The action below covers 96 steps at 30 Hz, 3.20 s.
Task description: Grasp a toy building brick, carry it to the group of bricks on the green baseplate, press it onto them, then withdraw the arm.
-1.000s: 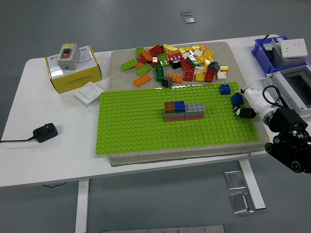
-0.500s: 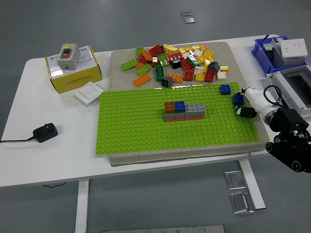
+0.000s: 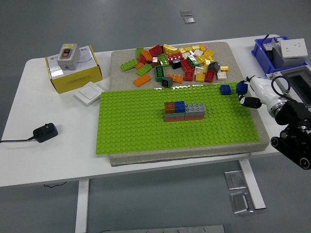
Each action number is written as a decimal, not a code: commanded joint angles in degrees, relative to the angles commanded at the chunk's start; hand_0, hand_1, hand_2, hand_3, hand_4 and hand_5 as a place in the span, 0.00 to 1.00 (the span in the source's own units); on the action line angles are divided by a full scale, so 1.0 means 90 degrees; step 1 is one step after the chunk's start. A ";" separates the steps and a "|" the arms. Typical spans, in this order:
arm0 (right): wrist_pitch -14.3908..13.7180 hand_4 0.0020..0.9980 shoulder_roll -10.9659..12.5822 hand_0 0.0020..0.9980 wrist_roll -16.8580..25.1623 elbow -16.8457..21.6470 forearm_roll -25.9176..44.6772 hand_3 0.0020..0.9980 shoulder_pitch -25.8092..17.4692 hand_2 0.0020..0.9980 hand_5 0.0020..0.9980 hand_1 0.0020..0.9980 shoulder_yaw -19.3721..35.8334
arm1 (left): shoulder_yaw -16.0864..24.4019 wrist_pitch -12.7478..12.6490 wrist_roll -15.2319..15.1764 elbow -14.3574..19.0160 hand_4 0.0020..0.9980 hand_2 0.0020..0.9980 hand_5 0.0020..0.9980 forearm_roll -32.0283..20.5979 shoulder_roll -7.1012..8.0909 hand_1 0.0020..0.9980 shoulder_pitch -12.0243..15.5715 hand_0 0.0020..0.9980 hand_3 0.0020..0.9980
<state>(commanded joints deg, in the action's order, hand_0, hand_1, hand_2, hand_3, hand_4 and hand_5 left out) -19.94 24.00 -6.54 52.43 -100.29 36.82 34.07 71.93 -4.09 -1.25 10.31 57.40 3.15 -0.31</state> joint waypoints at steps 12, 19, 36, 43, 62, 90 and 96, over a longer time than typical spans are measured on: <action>-0.0036 0.45 -0.0012 0.76 -0.0097 0.1807 -0.0232 0.55 0.0016 0.87 0.33 0.83 -0.0668 | -0.0058 0.0007 -0.0032 0.0000 0.18 0.58 0.70 -0.0026 0.0003 0.66 -0.0024 0.66 0.60; -0.0026 0.45 -0.0089 0.76 -0.0081 0.1909 -0.0179 0.54 0.0115 0.87 0.33 0.83 -0.0866 | -0.0005 0.0003 0.0005 0.0000 0.18 0.58 0.70 -0.0006 0.0010 0.66 -0.0003 0.66 0.60; 0.0008 0.47 -0.0414 0.76 0.0021 0.1458 0.0106 0.54 0.0276 0.87 0.34 0.83 -0.1320 | -0.0022 0.0006 -0.0003 0.0000 0.19 0.58 0.70 -0.0022 0.0017 0.66 -0.0035 0.66 0.61; 0.0007 0.47 -0.0476 0.76 0.0056 0.1331 0.0187 0.55 0.0299 0.87 0.34 0.83 -0.1356 | -0.0018 0.0007 0.0000 0.0000 0.19 0.58 0.70 -0.0020 0.0018 0.66 -0.0037 0.66 0.61; 0.0008 0.47 -0.0623 0.76 0.0176 0.1001 0.0445 0.55 0.0361 0.87 0.34 0.83 -0.1446 | -0.0038 0.0019 -0.0003 0.0000 0.19 0.58 0.70 -0.0018 0.0023 0.66 -0.0070 0.66 0.61; -0.0014 0.47 -0.0674 0.76 0.0202 0.0920 0.0482 0.70 0.0427 0.88 0.35 0.83 -0.1542 | -0.0073 0.0020 -0.0004 0.0000 0.21 0.58 0.70 -0.0033 0.0044 0.66 -0.0065 0.67 0.61; -0.0009 0.48 -0.0673 0.77 0.0196 0.0912 0.0490 0.77 0.0428 0.89 0.35 0.83 -0.1555 | -0.0074 0.0021 -0.0005 0.0000 0.21 0.58 0.70 -0.0033 0.0048 0.66 -0.0067 0.67 0.61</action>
<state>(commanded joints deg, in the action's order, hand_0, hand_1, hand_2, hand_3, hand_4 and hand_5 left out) -20.01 17.95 -4.78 60.63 -95.88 40.68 20.08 71.26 -3.90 -1.29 10.31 57.10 3.58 -0.91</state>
